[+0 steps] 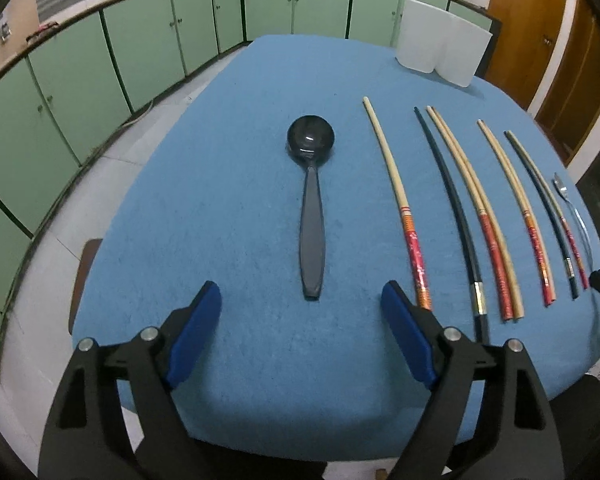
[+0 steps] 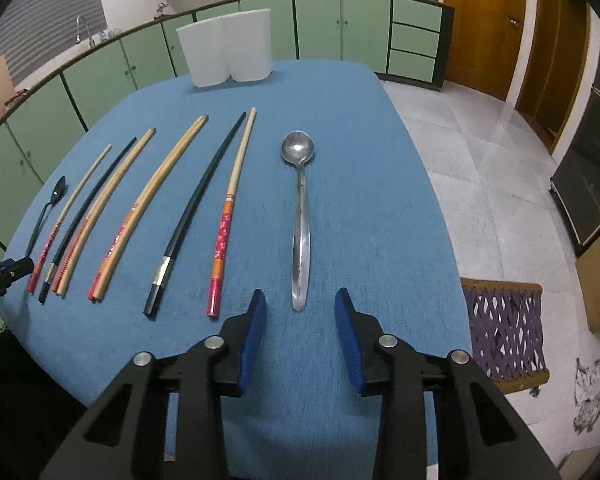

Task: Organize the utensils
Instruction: 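Close the left gripper on the black spoon handle while the right gripper grasps the metal spoon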

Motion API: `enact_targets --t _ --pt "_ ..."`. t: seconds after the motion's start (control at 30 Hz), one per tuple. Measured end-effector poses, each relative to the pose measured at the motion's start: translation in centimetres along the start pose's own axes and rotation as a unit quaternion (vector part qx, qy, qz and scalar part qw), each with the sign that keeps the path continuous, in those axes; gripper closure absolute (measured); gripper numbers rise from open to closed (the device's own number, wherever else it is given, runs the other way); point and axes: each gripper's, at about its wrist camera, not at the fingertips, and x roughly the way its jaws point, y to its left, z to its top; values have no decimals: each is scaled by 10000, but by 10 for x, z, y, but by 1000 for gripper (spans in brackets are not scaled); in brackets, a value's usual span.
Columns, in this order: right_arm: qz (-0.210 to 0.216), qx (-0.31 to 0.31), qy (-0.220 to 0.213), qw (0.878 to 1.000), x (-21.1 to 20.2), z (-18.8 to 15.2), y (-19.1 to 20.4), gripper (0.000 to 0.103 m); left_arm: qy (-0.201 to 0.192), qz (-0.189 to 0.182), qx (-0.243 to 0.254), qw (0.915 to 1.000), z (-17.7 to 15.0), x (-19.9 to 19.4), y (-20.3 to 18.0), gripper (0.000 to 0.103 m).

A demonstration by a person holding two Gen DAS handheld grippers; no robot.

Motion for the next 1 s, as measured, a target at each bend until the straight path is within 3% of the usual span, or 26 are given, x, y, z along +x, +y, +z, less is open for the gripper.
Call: enact_targets --t 0.2,0.27,0.4,0.6,0.63,1.0 --pt "-56 -181 -121 9997 3 1 4 69 -119 179 138 9997 4 6 -8 22" --pt "-29 -176 -145 9997 3 1 3 76 -132 158 127 9997 4 6 -7 24" --pt "-36 -210 -92 9997 3 4 5 94 -135 61 226 9996 1 1 -7 44" --pt "-53 -201 -54 9998 -2 8 5 94 -61 -116 287 9995 3 -3 -6 89" --pt "-42 -187 -78 9998 -5 9 5 94 -23 -168 278 9995 5 -3 -4 93" --pt "28 -131 -412 9991 -33 26 7 94 -235 -372 233 9988 20 -29 0 93"
